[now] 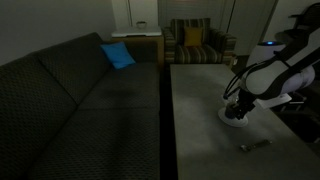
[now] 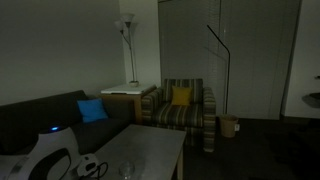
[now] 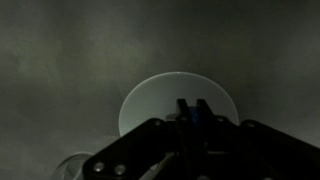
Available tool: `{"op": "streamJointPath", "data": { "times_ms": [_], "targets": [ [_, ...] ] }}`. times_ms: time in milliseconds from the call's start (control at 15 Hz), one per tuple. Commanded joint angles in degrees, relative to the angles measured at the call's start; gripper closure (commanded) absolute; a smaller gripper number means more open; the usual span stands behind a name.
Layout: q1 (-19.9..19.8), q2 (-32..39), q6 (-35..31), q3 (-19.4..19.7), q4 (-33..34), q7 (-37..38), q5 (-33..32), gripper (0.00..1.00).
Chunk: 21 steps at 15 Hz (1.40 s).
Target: Remove the blue mug from the white plate and put it on the table
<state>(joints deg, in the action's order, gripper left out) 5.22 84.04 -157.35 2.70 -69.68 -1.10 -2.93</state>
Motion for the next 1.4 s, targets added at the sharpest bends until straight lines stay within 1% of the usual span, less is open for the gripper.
{"op": "streamJointPath", "data": {
  "times_ms": [0,200,533,667,733,800,1000,1133,1333],
  "targets": [
    [1.85,-4.37,-3.39,1.17,-6.44,-0.63,-1.62,0.97],
    [2.03,-6.76,-4.44,-0.3,-9.9,-3.21,-2.84,0.97],
    [0.47,-10.54,-7.06,-5.69,-16.29,-13.65,-5.62,0.97],
    [-1.01,-11.32,-6.09,-8.44,-17.65,-17.92,-6.19,0.97],
    [-1.6,-10.93,-4.88,-9.53,-17.25,-18.62,-7.27,0.97],
    [-1.21,-10.58,-4.28,-9.38,-16.95,-18.8,-7.45,0.97],
    [1.27,-8.29,-3.58,-6.66,-14.67,-16.26,-8.48,0.97],
    [2.21,-6.36,-2.94,-5.21,-12.77,-15.47,-8.98,0.97],
    [2.0,-4.52,-0.83,-5.31,-11.33,-16.04,-9.18,0.97]
  ]
}}
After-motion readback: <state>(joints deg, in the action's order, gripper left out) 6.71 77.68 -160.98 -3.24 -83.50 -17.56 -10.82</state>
